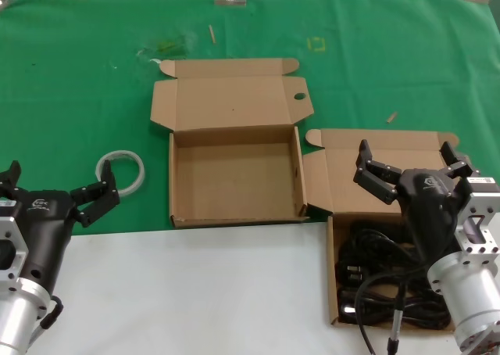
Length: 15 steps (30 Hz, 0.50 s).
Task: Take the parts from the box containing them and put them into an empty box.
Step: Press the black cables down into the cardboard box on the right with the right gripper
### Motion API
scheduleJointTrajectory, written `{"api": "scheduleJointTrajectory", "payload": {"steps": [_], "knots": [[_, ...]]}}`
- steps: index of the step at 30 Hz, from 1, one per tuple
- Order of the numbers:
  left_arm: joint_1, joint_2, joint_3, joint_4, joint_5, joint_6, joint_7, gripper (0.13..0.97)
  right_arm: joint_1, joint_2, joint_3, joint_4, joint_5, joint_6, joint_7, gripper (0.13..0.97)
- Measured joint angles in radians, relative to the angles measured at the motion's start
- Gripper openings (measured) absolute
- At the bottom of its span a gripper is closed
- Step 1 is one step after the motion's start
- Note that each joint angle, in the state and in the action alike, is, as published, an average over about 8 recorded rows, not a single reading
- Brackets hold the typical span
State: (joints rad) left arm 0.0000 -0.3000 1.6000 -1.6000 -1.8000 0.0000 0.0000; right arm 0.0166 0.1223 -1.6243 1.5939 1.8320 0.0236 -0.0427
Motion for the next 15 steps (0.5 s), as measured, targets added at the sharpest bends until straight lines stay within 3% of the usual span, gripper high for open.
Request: {"api": "scheduleJointTrajectory", "payload": {"steps": [15], "knots": [[0.0,0.0,0.0,0.0,0.0,0.0,0.0,0.965,0.0,0.0,0.0,0.0,0.0,0.0,0.0,0.966]]}}
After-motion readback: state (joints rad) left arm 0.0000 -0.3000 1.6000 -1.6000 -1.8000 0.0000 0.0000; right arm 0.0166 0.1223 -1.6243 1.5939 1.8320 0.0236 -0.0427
